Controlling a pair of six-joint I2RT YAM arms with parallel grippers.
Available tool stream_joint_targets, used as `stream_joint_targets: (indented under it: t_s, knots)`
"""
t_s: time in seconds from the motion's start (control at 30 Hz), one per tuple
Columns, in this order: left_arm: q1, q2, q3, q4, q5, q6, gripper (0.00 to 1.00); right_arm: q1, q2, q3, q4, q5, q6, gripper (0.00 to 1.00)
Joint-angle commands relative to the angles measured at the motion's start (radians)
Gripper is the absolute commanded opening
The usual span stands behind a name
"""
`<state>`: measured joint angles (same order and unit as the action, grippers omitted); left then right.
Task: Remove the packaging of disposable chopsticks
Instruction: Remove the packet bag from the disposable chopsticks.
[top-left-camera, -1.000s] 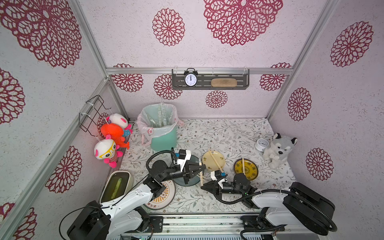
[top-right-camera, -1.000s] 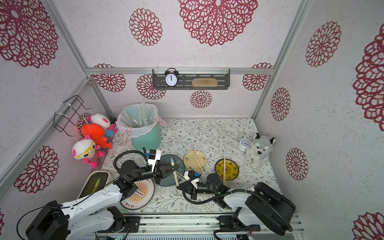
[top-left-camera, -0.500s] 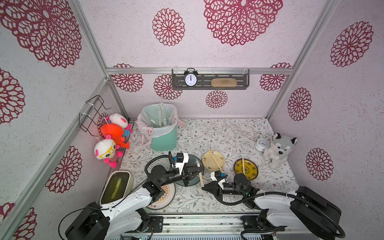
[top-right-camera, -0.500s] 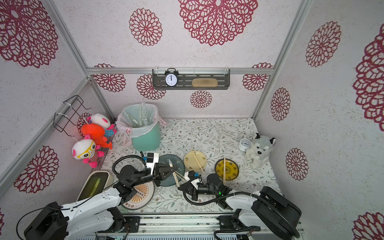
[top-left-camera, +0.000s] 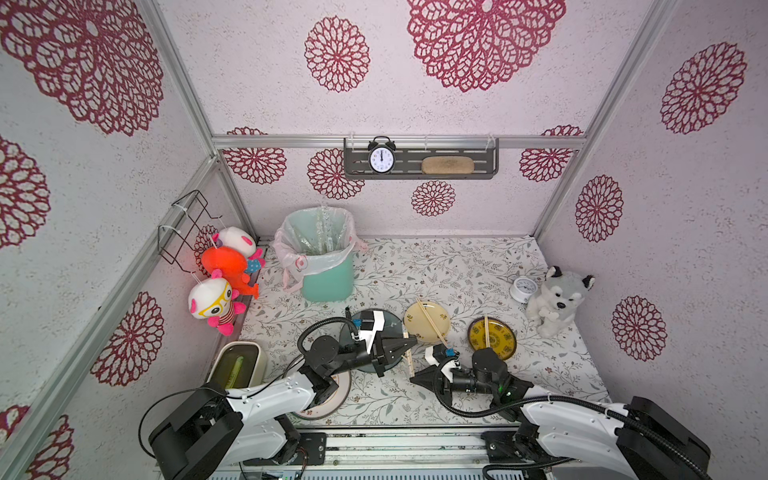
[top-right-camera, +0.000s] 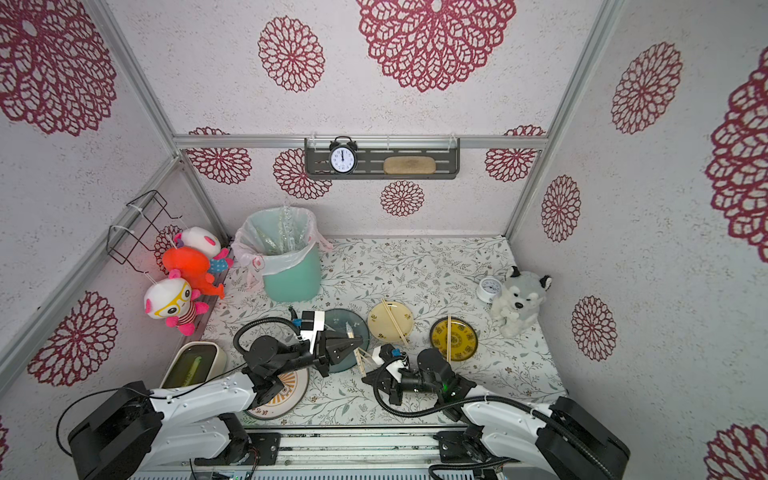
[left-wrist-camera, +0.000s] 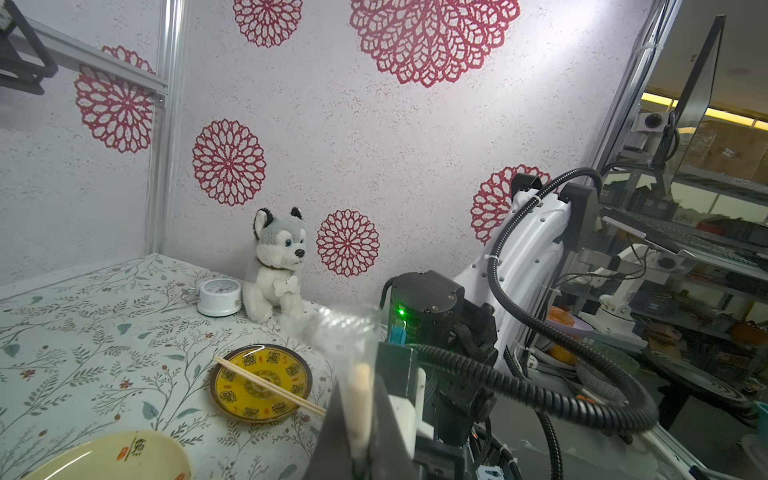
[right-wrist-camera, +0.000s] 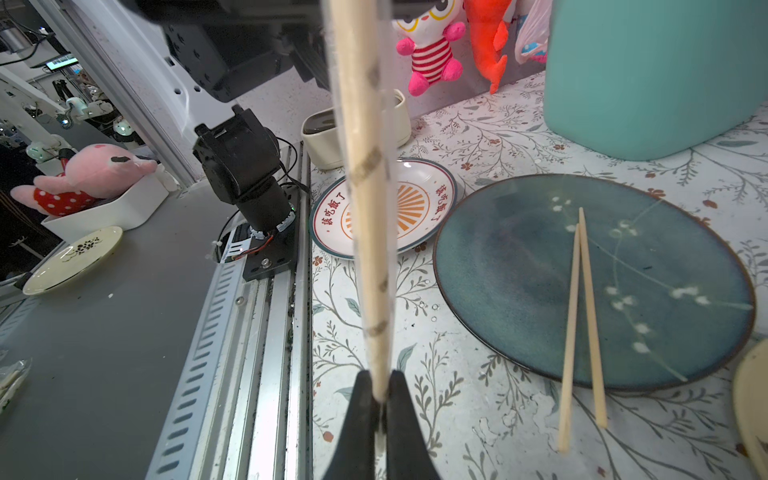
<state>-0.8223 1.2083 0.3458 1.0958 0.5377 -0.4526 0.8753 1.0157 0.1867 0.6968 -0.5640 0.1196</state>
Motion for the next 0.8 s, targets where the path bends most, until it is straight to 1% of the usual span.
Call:
stream_joint_targets:
  t_s: [0.0, 0.17, 0.37, 0.43, 0.47, 0.53, 0.67, 0.77]
  knots:
    - [-0.046, 0.012, -0.081, -0.245, 0.035, 0.024, 0.02, -0.007, -0.107, 0.078, 0.283, 0.044, -0.009, 0.0]
    - [-0.075, 0.014, -0.072, -0.3, 0.013, 0.046, 0.06, -0.008, -0.094, 0.105, 0.274, 0.05, -0.013, 0.0]
    - [-0.087, 0.071, -0.06, -0.297, 0.008, 0.048, 0.08, -0.008, -0.084, 0.132, 0.283, 0.041, -0.004, 0.0]
    - [-0.092, 0.075, -0.065, -0.294, 0.02, 0.053, 0.14, -0.007, -0.086, 0.138, 0.282, 0.042, -0.006, 0.0]
    - [-0.093, 0.072, -0.069, -0.296, 0.021, 0.057, 0.14, -0.008, -0.087, 0.144, 0.278, 0.041, -0.007, 0.0]
    - [-0.094, 0.062, -0.079, -0.308, -0.001, 0.065, 0.07, -0.007, -0.088, 0.157, 0.261, 0.041, -0.01, 0.0]
    - [-0.094, 0.051, -0.096, -0.297, 0.001, 0.059, 0.05, -0.008, -0.09, 0.176, 0.237, 0.042, -0.018, 0.0]
    - [-0.088, -0.002, -0.11, -0.294, -0.016, 0.068, 0.04, -0.008, -0.086, 0.164, 0.233, 0.045, -0.018, 0.0]
